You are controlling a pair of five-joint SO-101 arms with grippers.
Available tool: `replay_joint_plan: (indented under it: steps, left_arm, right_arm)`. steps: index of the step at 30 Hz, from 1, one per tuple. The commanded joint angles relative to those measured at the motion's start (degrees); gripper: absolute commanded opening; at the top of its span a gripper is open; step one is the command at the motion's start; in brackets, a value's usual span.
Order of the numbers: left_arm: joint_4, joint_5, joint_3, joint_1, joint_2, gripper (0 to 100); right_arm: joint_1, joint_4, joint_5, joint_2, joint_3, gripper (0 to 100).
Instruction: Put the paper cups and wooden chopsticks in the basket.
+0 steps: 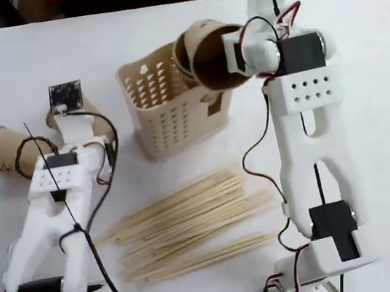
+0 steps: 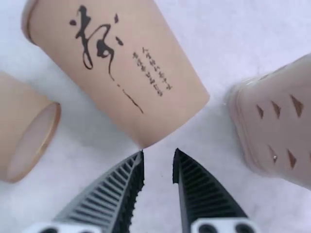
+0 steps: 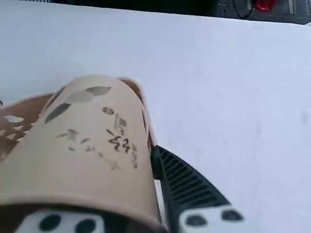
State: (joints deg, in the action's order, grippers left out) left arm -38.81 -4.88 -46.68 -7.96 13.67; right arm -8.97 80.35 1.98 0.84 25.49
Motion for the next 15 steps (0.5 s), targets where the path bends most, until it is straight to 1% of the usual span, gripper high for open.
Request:
replay_joint_plan:
  steps: [1, 4, 9, 12, 15]
  left_arm:
    - [0.62, 0.53, 0.26, 0.84, 2.42, 12]
    - [0.62, 0.53, 0.26, 0.92, 2.42, 12]
    - [0.62, 0.53, 0.26, 0.92, 2.42, 12]
    - [0.62, 0.53, 0.26, 0.92, 2.42, 12]
    - [0.62, 0.53, 0.26, 0.92, 2.42, 12]
  right_arm:
    - [-1.45, 0.31, -0.7, -2.51, 2.2, 1.9]
    - [-2.77, 1.27, -0.79, -3.3, 2.81, 2.2]
    - [-4.0, 2.15, -0.88, -4.62, 3.16, 11.5]
    - [-4.0, 0.13, -0.88, -5.05, 3.6, 15.6]
    - [-4.0, -4.0, -0.88, -4.79, 4.04, 17.4]
